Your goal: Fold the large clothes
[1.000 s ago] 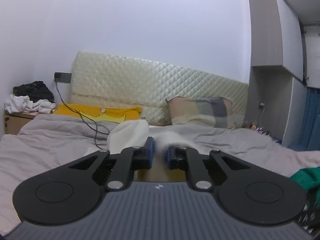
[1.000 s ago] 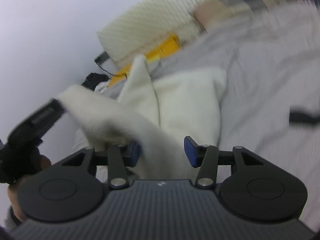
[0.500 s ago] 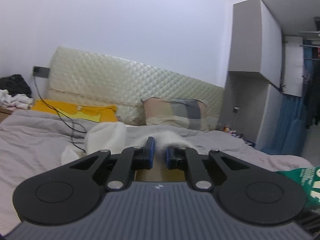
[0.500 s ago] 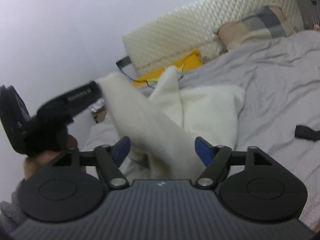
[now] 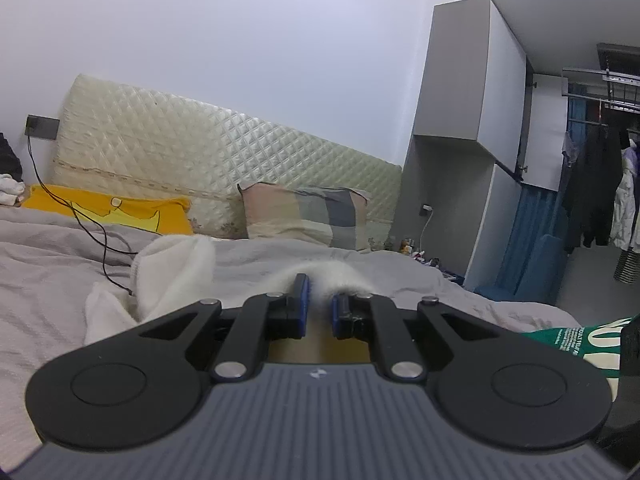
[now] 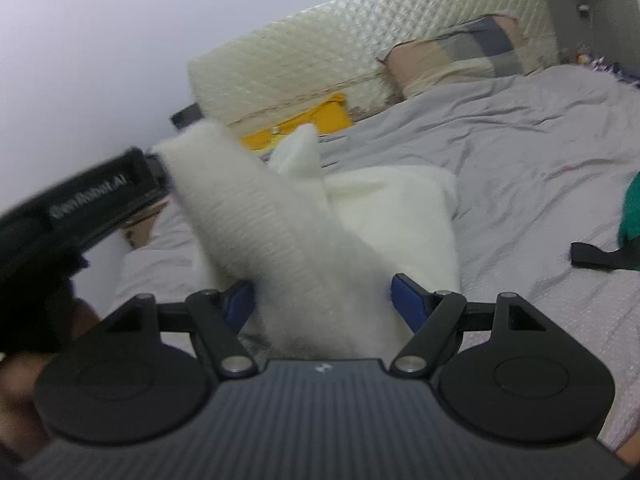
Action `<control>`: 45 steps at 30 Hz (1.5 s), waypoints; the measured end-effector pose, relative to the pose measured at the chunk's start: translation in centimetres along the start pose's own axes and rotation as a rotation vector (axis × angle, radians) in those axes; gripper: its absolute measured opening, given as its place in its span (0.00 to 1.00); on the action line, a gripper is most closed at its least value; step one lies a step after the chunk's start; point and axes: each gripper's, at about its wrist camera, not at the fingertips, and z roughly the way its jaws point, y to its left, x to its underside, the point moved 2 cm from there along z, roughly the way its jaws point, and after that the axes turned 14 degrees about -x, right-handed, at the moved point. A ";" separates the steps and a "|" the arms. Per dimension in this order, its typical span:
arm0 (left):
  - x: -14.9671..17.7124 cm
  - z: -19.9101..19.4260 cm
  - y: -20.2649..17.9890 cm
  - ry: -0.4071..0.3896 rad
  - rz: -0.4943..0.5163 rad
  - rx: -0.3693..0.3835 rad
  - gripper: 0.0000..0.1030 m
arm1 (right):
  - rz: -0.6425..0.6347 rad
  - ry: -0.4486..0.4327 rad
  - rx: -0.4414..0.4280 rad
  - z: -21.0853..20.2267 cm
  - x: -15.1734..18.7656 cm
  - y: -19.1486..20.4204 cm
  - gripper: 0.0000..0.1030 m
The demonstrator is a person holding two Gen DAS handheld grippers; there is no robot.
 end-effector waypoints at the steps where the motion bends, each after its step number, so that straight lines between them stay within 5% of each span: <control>1: 0.0 0.0 0.1 0.002 -0.002 -0.001 0.13 | 0.015 -0.024 0.022 0.0 0.1 0.1 0.73; 6: 0.0 0.3 0.1 0.012 -0.006 -0.004 0.13 | 0.132 -0.191 0.134 -1.7 0.2 -0.4 0.73; 11: 0.4 0.8 -0.1 0.022 -0.018 -0.004 0.13 | 0.082 -0.261 0.150 -3.8 0.0 0.2 0.74; 20: 0.4 0.8 -0.3 0.015 -0.019 0.003 0.13 | 0.142 -0.067 0.146 -3.3 2.3 -2.1 0.74; 28: 0.5 0.9 -0.2 0.007 -0.006 0.003 0.13 | 0.040 0.016 0.159 -2.8 4.0 -0.5 0.74; 35: 0.6 1.0 0.2 0.013 -0.018 0.011 0.13 | -0.112 -0.054 0.134 -2.6 4.0 2.7 0.74; 40: 0.6 1.0 0.2 0.013 -0.019 0.012 0.13 | -0.054 -0.084 0.187 -1.5 3.7 1.6 0.74; 45: 0.7 0.8 0.1 -0.001 -0.014 -0.009 0.13 | -0.058 -0.218 0.305 -1.4 2.9 0.6 0.73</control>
